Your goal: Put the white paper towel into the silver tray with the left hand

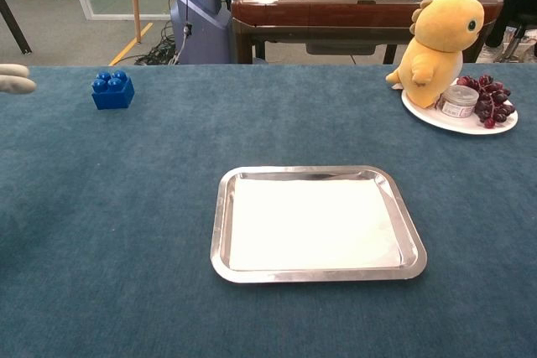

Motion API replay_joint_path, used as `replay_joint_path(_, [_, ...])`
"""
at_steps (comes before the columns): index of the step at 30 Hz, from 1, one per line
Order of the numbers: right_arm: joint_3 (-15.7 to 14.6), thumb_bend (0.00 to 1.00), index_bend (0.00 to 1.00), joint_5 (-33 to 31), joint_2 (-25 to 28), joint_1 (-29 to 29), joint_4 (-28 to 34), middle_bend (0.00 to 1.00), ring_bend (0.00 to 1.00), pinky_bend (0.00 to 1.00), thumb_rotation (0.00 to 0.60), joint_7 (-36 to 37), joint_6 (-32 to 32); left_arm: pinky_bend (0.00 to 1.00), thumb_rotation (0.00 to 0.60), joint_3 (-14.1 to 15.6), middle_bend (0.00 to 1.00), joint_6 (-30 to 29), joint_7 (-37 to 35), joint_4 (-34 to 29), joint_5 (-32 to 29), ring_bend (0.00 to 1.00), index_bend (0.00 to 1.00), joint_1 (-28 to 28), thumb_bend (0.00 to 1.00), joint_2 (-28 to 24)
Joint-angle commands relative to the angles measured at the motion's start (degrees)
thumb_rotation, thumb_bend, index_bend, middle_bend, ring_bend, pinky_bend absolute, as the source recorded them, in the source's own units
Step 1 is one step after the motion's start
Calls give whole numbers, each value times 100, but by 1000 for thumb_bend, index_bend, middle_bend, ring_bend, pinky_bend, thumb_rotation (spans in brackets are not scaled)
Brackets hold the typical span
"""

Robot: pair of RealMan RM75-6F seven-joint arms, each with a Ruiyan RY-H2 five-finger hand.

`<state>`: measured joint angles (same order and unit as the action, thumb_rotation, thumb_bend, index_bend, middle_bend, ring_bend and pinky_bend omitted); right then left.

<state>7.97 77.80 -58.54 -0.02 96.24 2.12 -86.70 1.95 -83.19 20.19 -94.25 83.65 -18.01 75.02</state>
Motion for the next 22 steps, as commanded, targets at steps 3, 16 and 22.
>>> replay_joint_path(3, [0,254,410,-21,-42,21,11,213,121,66,600,-88,14,113,600,105,0,-455,-199,218,122,0,86,399,310,-55])
replay_joint_path(16, [-10,254,410,-15,-40,49,24,213,120,66,600,-109,49,113,600,-28,0,-1103,-392,701,375,0,89,926,310,176])
replay_joint_path(22, [12,254,410,-63,-21,79,-27,213,120,66,600,-43,114,113,600,-104,0,-1055,-521,785,404,0,98,982,310,113])
